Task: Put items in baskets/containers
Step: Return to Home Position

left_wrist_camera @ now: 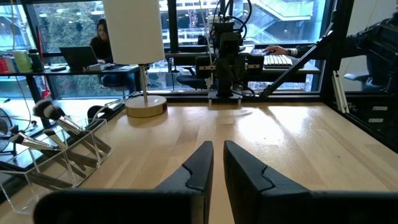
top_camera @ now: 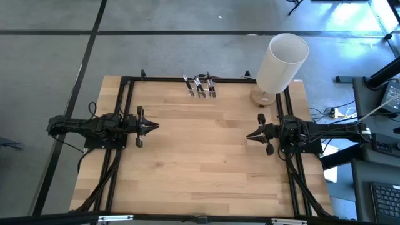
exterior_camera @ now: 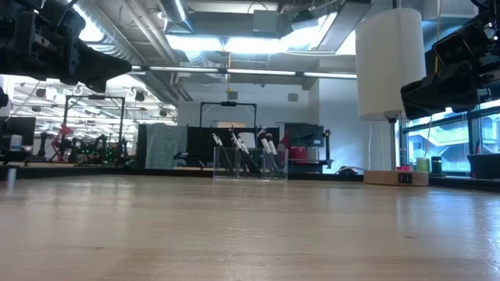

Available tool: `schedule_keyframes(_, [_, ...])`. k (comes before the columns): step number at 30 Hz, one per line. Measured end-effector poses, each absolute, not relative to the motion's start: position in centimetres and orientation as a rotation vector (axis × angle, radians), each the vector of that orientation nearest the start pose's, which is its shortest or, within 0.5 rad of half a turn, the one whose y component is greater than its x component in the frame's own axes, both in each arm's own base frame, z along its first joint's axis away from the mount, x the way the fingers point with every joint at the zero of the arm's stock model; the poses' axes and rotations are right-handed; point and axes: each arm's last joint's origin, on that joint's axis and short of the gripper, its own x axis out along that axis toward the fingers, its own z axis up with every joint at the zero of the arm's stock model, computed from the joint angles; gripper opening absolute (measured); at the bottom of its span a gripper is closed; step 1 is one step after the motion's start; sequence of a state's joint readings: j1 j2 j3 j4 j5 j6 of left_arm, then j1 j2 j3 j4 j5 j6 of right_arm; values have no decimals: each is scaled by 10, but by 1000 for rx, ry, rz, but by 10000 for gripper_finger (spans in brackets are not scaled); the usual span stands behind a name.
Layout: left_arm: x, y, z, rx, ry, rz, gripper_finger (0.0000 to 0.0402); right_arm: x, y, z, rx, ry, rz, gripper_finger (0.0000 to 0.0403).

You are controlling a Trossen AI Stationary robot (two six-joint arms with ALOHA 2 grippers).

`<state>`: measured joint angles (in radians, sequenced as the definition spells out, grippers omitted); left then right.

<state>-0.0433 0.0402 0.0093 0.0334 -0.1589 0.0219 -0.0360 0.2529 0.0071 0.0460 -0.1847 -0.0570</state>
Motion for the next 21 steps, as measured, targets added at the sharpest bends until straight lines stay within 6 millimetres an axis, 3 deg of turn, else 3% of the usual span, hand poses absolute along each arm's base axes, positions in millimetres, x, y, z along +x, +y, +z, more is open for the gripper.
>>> schedule_keyframes(21, [99,0,167,22,-1,116,33,111,1,149,-35,195,154,37])
